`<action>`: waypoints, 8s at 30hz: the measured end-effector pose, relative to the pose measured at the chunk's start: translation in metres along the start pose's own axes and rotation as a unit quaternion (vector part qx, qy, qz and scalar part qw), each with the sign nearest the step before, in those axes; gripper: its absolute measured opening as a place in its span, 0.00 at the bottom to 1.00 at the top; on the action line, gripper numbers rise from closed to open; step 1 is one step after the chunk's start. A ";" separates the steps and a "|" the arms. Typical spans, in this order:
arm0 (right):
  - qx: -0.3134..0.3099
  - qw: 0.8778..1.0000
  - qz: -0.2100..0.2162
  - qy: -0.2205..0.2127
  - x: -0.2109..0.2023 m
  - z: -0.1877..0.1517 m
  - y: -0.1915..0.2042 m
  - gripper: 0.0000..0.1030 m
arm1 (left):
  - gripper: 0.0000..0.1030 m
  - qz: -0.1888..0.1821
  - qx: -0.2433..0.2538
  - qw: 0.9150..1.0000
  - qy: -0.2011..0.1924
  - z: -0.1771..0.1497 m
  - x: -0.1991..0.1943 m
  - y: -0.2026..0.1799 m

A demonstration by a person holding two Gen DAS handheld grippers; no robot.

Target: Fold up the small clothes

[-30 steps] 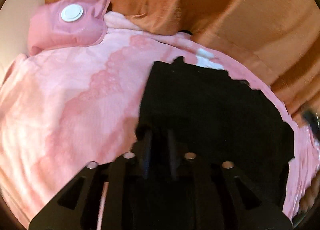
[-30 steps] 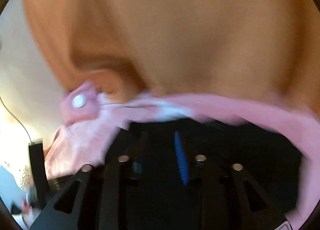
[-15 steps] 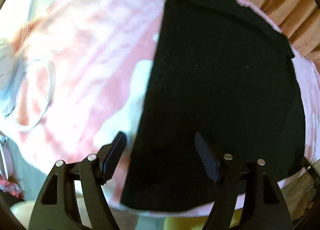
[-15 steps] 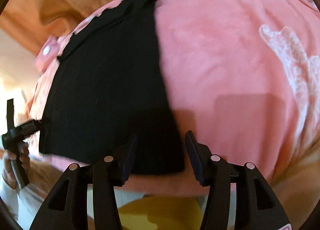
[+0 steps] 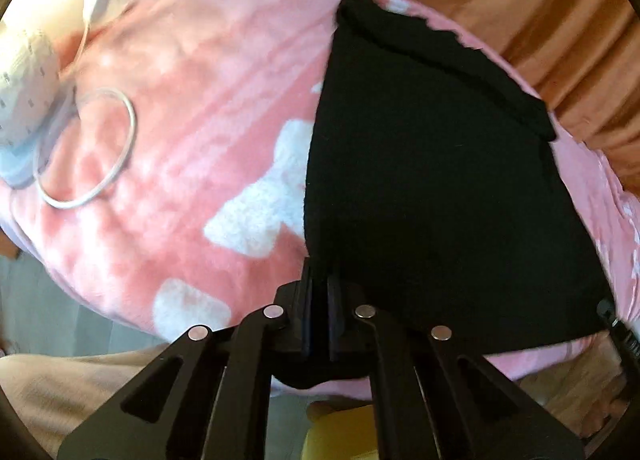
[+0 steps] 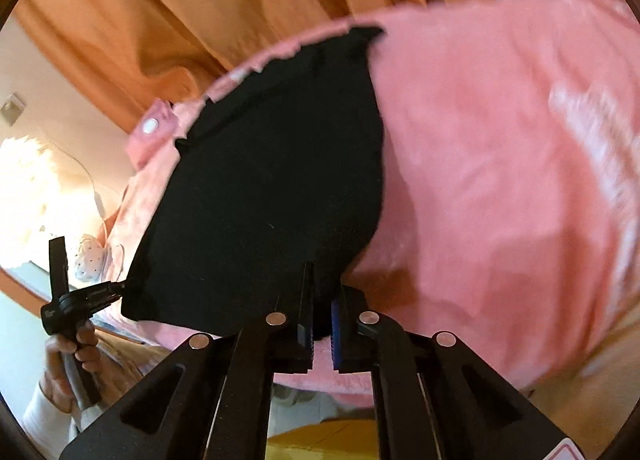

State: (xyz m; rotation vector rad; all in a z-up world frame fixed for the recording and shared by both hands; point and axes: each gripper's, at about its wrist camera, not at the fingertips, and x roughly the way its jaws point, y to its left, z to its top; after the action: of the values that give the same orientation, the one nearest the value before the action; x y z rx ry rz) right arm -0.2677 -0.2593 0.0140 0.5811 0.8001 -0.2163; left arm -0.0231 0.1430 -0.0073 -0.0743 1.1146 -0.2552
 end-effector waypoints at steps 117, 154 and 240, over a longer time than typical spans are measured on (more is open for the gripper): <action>-0.192 0.972 0.027 0.134 0.196 0.127 0.081 0.04 | 0.17 0.032 0.185 0.982 -0.022 0.136 0.112 -0.152; 0.039 0.998 -0.049 0.006 0.092 0.164 -0.073 0.10 | 0.12 -0.050 0.019 0.999 0.003 0.152 0.111 -0.094; -0.079 0.996 0.012 0.051 0.149 0.229 0.017 0.09 | 0.69 -0.106 0.177 0.974 -0.091 0.078 0.081 -0.256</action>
State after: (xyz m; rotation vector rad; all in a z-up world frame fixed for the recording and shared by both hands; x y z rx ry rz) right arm -0.0183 -0.3700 0.0392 0.4555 0.9001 -0.1003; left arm 0.0380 -0.1295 0.0041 0.1003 0.8643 -0.6228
